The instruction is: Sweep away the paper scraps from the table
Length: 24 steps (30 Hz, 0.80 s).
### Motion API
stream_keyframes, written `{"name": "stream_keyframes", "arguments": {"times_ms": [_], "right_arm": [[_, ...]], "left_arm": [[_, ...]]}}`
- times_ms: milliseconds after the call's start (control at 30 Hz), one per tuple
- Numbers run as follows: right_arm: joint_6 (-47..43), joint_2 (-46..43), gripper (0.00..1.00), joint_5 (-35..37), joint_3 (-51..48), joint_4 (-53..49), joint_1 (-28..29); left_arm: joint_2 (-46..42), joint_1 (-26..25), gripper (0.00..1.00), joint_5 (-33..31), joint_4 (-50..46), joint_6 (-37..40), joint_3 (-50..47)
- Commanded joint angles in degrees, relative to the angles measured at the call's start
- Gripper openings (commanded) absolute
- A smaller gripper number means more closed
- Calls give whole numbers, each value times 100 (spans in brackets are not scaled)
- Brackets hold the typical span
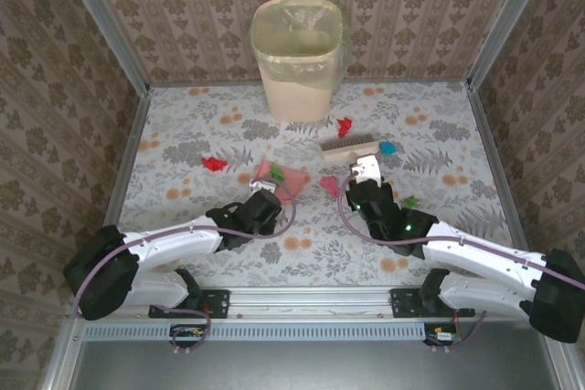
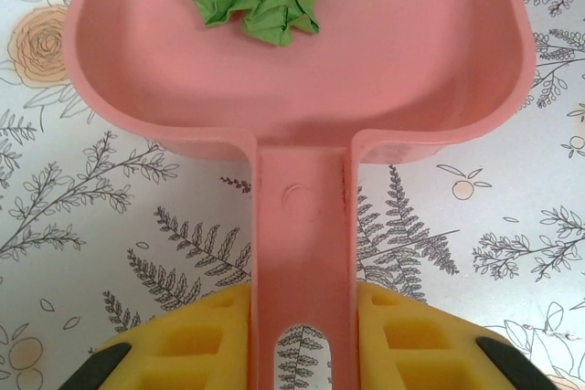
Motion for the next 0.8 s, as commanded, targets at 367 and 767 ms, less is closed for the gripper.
{"name": "stream_keyframes", "arguments": {"times_ms": [367,767], "right_arm": [[1059,-1872,0,-59,-1099,657,-1308],[1378,-1509,0,-144,-1094,485,-1595]], "left_arm": [[-1026,-523,0,-267,-1554,136,1232],[-760,-772,0,-253,-3402,341,3654]]}}
